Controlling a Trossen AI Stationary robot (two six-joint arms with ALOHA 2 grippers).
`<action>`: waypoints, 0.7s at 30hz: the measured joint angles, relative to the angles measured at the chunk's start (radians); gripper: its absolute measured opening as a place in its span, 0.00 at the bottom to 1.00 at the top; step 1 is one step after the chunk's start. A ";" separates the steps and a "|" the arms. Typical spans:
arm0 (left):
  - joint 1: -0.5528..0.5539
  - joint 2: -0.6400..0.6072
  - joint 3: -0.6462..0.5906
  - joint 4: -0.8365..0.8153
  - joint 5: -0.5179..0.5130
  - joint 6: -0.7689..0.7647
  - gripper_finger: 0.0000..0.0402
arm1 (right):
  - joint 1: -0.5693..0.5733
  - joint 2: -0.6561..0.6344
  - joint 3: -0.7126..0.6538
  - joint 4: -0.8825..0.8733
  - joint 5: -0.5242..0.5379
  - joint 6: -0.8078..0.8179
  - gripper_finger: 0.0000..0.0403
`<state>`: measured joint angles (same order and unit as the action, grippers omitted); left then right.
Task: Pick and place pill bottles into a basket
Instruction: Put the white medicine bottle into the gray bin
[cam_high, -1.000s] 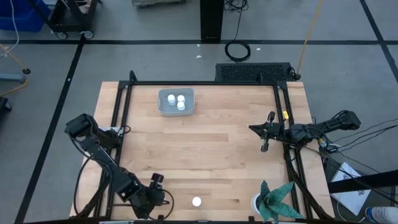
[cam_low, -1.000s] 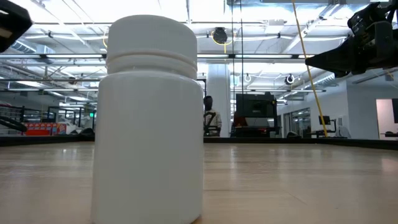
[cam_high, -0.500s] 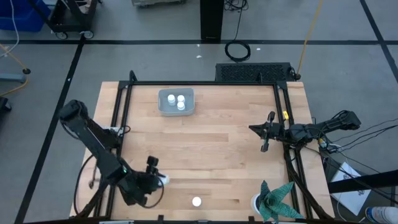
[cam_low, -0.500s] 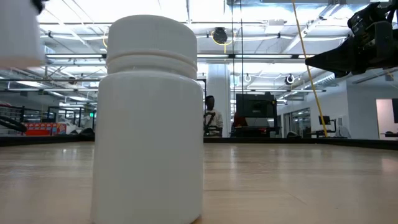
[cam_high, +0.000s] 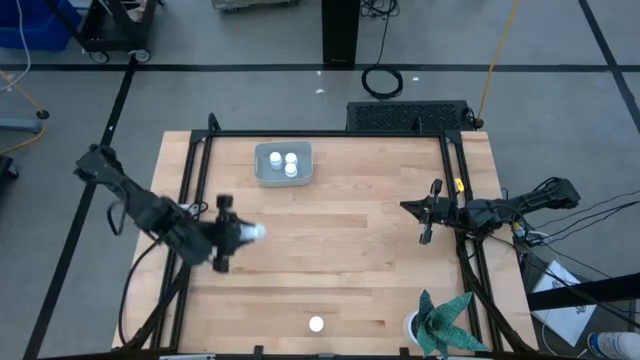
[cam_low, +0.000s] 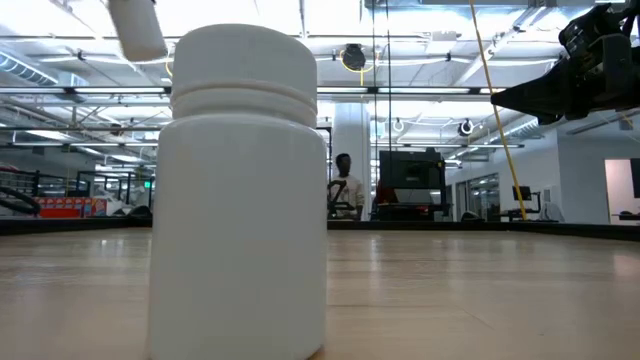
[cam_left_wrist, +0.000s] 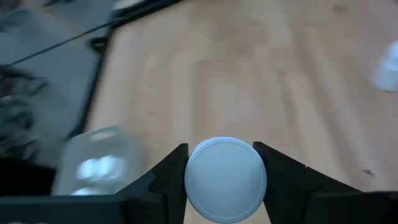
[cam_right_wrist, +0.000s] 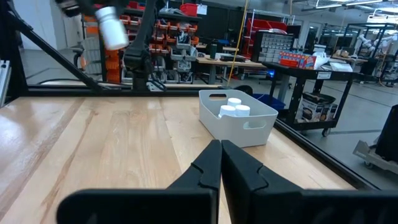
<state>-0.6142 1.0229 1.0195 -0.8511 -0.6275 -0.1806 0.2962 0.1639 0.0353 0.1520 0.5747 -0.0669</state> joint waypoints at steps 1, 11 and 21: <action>0.026 -0.019 0.000 -0.008 -0.016 0.013 0.42 | 0.000 0.000 0.000 0.000 0.000 0.000 0.01; 0.380 -0.082 0.000 0.003 0.031 0.227 0.40 | 0.000 0.000 0.000 0.000 0.000 0.000 0.01; 0.784 -0.081 0.000 0.156 0.330 0.439 0.41 | 0.000 0.000 0.000 0.000 0.000 0.000 0.01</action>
<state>0.1701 0.9420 1.0199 -0.6952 -0.2976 0.2588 0.2962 0.1639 0.0353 0.1520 0.5748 -0.0666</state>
